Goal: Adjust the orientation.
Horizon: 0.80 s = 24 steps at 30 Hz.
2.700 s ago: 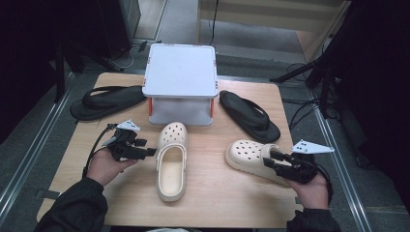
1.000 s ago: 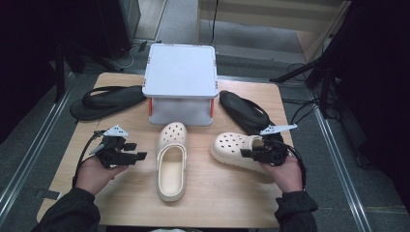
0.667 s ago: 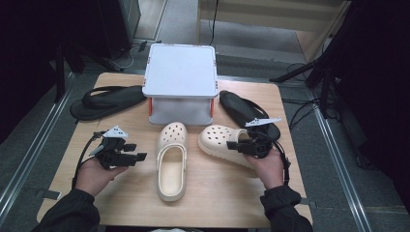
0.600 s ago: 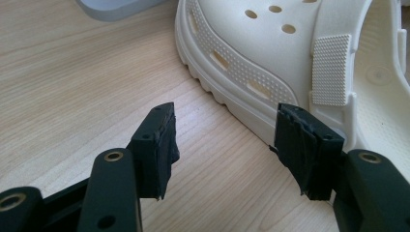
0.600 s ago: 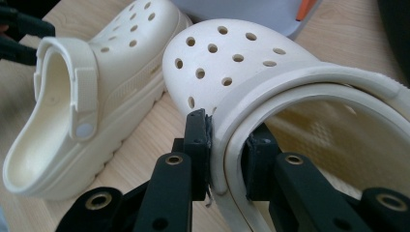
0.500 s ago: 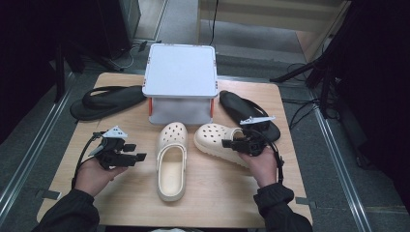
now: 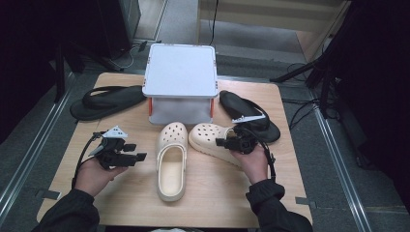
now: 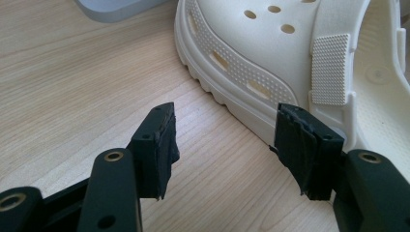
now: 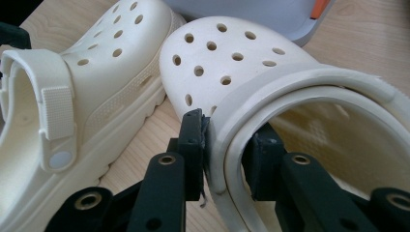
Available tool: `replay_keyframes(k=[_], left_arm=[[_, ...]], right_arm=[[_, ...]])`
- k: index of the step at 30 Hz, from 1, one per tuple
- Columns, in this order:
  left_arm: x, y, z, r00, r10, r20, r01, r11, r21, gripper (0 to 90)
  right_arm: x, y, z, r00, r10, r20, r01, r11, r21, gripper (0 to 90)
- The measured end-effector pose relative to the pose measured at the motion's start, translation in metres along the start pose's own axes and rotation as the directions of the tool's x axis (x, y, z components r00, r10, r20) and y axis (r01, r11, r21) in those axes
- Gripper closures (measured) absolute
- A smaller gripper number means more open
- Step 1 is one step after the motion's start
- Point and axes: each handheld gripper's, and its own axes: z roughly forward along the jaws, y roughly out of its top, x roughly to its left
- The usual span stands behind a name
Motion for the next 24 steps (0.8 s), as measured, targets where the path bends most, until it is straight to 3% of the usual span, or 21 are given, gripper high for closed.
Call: replay_keyframes(k=[6,12,16,19,24], left_arm=[[0.0,0.001,-0.001,1.0,0.006,0.0,-0.006,1.0,-0.001,41.1],[0.001,0.003,0.0,1.0,0.007,-0.003,-0.007,1.0,-0.001,41.1],[0.001,0.004,0.002,0.9999,0.015,-0.001,-0.015,0.9999,-0.002,41.1],[0.001,0.006,0.003,0.9998,0.02,0.004,-0.02,0.9998,-0.003,41.1],[0.0,0.009,0.006,0.9996,0.028,0.007,-0.028,0.9996,-0.003,41.1]], right_arm=[[0.002,-0.001,-0.006,0.999,-0.034,0.028,0.034,0.999,-0.002,63.4],[0.005,-0.005,-0.027,0.9971,-0.063,0.043,0.065,0.997,-0.037,61.7],[0.007,-0.011,-0.042,0.9946,-0.089,0.054,0.092,0.994,-0.061,68.1],[0.003,-0.015,-0.052,0.9942,-0.098,0.044,0.101,0.991,-0.092,79.9],[-0.006,-0.02,-0.059,0.9935,-0.083,0.078,0.091,0.989,-0.113,90.0]])
